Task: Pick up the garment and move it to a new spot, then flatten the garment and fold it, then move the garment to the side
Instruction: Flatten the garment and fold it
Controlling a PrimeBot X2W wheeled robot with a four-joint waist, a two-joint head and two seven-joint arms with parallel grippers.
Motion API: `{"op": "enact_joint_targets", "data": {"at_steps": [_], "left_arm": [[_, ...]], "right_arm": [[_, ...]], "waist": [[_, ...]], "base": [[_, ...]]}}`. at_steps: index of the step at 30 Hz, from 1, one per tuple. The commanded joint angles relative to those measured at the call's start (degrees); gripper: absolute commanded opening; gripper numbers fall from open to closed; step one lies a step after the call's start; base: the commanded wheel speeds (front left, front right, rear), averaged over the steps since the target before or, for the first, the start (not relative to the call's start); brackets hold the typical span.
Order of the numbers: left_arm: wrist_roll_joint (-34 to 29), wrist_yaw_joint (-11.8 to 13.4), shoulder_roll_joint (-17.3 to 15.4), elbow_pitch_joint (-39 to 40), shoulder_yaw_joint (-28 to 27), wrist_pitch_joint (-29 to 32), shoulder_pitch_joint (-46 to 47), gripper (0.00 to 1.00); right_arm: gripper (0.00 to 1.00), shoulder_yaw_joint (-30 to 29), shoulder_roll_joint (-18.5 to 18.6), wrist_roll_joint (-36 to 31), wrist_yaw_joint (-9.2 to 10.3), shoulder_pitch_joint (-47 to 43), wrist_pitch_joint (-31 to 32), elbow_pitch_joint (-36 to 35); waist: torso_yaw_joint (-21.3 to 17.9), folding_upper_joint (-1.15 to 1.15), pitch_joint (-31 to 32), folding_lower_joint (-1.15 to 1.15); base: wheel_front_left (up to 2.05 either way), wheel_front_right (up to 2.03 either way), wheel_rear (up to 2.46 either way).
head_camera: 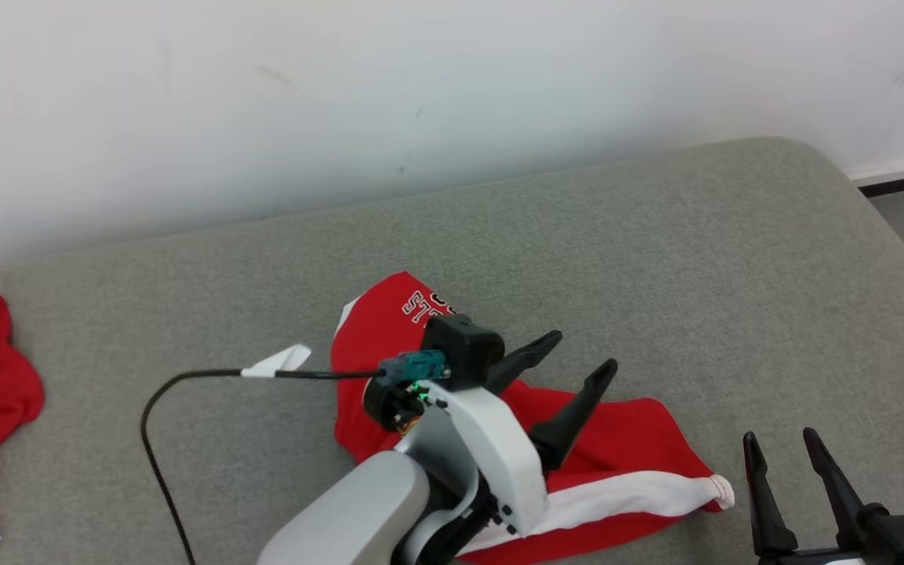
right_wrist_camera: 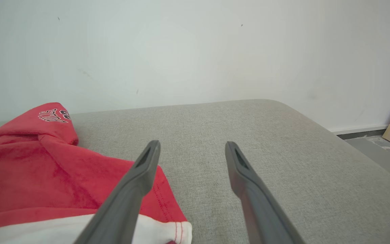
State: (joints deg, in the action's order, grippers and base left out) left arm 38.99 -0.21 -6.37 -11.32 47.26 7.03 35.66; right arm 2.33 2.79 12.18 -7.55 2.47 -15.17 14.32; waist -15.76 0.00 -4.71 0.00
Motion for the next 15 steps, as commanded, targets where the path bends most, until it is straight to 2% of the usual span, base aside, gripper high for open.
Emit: {"op": "enact_joint_targets", "data": {"at_steps": [1,15], "left_arm": [[-0.92,0.56,-0.81,0.17,-0.44,-1.5,-1.57,1.0],[-0.18,5.29,-11.54,-0.58,-9.33,-18.58,-17.07,1.0]], "right_arm": [[1.0,-0.76,0.22,-0.99,0.12,-0.68,0.05,-0.57],[1.0,-3.77,0.2,-3.56,0.12,-3.87,0.05,-2.32]], "waist": [[2.01,0.0,1.51,0.0],[10.81,0.0,5.04,0.0]], "base": [[0.0,0.0,0.0],[0.0,0.0,0.0]]}}
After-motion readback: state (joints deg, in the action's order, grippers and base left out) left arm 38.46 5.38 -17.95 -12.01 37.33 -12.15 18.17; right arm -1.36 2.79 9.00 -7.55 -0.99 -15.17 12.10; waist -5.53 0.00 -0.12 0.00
